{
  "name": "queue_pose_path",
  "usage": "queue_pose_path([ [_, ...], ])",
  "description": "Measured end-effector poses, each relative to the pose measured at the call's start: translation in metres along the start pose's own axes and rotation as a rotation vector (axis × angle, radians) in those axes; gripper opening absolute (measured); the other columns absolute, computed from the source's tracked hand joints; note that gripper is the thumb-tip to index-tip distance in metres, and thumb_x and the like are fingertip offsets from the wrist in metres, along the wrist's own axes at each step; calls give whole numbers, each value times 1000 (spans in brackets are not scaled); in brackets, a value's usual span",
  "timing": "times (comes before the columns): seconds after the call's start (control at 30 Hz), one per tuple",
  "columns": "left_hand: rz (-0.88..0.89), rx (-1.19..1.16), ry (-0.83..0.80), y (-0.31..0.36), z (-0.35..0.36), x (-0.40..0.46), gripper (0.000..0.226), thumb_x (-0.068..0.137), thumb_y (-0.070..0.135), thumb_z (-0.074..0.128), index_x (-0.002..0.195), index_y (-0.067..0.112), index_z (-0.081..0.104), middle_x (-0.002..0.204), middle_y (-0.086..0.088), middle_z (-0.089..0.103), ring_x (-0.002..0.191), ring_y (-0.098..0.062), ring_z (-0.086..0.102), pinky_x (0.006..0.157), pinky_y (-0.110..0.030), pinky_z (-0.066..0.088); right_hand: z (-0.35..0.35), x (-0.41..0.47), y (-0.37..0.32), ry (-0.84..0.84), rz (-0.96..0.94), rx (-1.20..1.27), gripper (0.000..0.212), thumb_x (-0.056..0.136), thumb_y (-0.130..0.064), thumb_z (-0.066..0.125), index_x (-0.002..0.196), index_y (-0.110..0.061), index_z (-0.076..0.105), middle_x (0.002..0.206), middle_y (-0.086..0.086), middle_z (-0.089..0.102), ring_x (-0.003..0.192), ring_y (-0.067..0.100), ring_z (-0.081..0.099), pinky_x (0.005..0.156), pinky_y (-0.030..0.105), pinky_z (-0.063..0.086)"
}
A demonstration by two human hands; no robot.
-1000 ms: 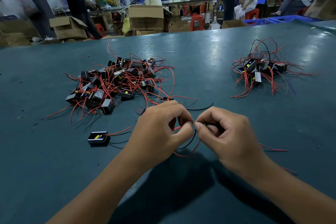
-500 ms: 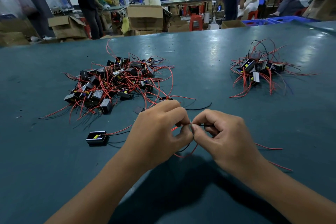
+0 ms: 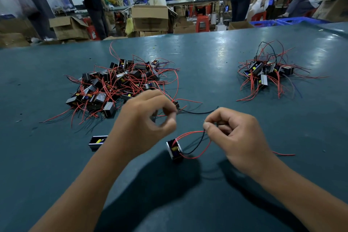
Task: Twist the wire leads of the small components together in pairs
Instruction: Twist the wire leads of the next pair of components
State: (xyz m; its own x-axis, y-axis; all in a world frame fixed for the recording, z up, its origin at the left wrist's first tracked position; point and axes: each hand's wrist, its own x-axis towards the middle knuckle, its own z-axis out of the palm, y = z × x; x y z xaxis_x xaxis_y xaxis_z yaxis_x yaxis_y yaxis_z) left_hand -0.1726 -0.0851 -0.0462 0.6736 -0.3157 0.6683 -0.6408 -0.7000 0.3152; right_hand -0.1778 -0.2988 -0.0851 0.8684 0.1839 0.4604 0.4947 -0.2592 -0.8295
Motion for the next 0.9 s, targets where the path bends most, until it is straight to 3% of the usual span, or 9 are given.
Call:
queue_pose_path([
  [0.07, -19, -98, -81, 8, 6, -2, 2, 82, 17, 72, 83, 16, 72, 79, 13, 62, 69, -5, 52, 62, -20, 40, 4, 0, -2, -28, -21, 23, 13, 85, -17, 65, 72, -18, 61, 48, -14, 37, 46, 3, 27, 46, 17, 24],
  [0.17, -192, -301, -166, 10, 15, -6, 5, 85, 24, 69, 85, 22, 74, 69, 21, 60, 59, 0, 51, 57, -7, 33, 5, -1, -3, -33, -53, 7, 12, 85, -19, 62, 73, -20, 61, 47, -16, 38, 45, 2, 28, 47, 13, 25],
  [0.23, -315, -442, -211, 8, 18, -6, 10, 86, 29, 68, 82, 23, 74, 65, 14, 64, 55, 1, 53, 56, -7, 36, 3, -1, -3, -33, -66, 2, 12, 85, -19, 63, 74, -20, 61, 47, -17, 39, 45, 3, 29, 48, 13, 26],
  [0.33, -386, -572, -241, 11, 23, -6, 10, 86, 31, 68, 83, 24, 74, 73, 0, 69, 65, -7, 57, 62, -19, 42, 3, -1, -4, -49, -110, -31, 12, 86, -16, 63, 75, -21, 62, 50, -20, 43, 45, 2, 33, 49, 10, 27],
  [0.47, -408, -585, -229, 16, 27, -7, 8, 85, 27, 66, 80, 23, 71, 67, 1, 63, 62, -9, 51, 58, -25, 39, 3, -2, -5, -54, -152, -86, 9, 85, -13, 64, 76, -16, 64, 54, -22, 48, 47, 1, 41, 52, 6, 27],
  [0.63, -428, -575, -225, 23, 24, -6, 16, 79, 16, 59, 67, 24, 66, 52, 16, 49, 46, -2, 35, 46, -12, 28, 5, -2, -4, -35, -186, -159, 8, 83, -13, 65, 75, -16, 65, 60, -15, 49, 53, 4, 44, 55, 9, 29],
  [0.9, -439, -543, -204, 26, 22, -6, 12, 74, 17, 58, 70, 13, 69, 52, 10, 55, 48, -2, 41, 48, -15, 32, 5, -2, -4, -22, -218, -227, 7, 82, -14, 66, 75, -15, 64, 63, -11, 53, 56, 5, 45, 57, 11, 31],
])
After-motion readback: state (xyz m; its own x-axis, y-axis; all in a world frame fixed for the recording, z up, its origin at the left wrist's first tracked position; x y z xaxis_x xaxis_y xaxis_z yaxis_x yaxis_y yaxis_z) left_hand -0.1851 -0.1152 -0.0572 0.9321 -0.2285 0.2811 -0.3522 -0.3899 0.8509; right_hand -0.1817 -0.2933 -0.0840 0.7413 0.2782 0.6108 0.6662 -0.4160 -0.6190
